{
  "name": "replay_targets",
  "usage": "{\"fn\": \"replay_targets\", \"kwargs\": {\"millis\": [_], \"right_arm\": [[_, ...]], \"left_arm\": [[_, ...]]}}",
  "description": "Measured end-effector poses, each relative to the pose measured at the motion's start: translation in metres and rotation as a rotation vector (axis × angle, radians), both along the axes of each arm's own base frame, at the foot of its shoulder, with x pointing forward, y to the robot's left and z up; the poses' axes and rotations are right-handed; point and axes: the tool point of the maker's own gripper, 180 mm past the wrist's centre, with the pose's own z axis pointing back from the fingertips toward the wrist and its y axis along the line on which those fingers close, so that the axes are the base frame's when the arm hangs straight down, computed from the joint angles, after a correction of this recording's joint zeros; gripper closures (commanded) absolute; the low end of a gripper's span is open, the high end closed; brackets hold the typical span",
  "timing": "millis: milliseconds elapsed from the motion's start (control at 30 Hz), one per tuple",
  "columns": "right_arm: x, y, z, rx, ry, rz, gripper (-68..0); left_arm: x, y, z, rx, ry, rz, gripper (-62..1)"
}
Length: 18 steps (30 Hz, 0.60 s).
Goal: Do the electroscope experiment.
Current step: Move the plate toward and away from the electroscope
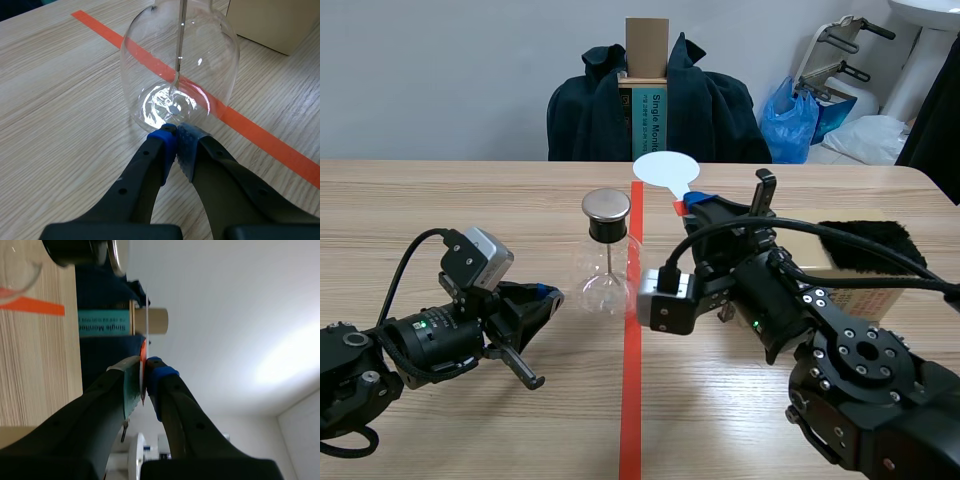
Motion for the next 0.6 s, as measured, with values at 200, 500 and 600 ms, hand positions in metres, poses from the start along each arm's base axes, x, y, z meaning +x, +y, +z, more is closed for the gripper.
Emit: {"fn": "replay_targets", "kwargs": {"millis": [200, 500, 600], "right_arm": [[-0.015, 0.019, 0.003, -0.004, -0.023, 0.130, -0.7], [-0.026, 0.031, 0.002, -0.010, -0.027, 0.222, -0.7], [-0.028, 0.032, 0.002, -0.011, -0.027, 0.233, -0.7]], "left_arm": [[0.000, 0.000, 0.000, 0.000, 0.000, 0.000, -3.2], [0.000, 0.000, 0.000, 0.000, 0.000, 0.000, -3.2], [0.000, 0.000, 0.000, 0.000, 0.000, 0.000, -3.2]]}}
